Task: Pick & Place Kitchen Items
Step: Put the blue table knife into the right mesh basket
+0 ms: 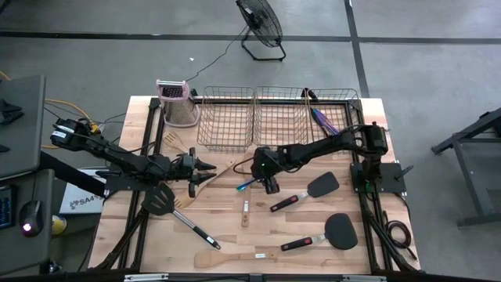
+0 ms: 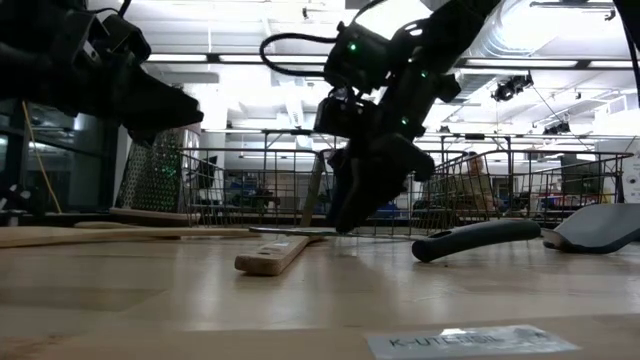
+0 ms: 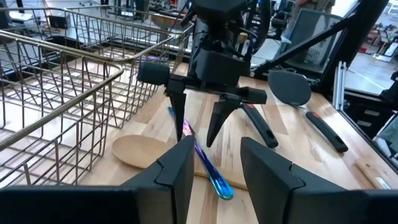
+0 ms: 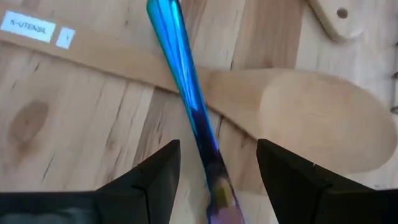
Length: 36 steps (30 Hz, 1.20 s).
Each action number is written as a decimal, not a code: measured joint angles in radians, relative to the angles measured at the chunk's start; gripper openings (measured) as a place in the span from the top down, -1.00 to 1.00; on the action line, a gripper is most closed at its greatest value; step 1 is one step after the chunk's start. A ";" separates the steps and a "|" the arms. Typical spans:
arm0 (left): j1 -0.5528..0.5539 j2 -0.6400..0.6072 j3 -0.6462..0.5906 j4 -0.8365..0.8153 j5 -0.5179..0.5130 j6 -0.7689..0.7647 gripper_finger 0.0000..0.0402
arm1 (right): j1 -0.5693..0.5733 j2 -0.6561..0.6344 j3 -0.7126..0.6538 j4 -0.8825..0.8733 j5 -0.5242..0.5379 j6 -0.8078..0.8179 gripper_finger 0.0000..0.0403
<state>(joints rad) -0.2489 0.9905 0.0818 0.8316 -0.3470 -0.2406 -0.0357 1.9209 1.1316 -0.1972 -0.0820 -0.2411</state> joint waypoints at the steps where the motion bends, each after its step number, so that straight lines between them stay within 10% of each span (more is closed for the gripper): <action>1: 0.000 0.000 0.000 0.000 0.000 0.000 0.36 | 0.000 0.001 0.000 0.006 -0.003 0.001 -0.02; 36: 0.000 0.000 0.000 -0.063 -0.001 0.000 0.36 | 0.000 0.033 0.001 -0.019 -0.034 0.013 0.24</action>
<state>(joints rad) -0.2489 0.9909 0.0822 0.7689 -0.3484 -0.2408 -0.0357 1.9541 1.1328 -0.2162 -0.1156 -0.2283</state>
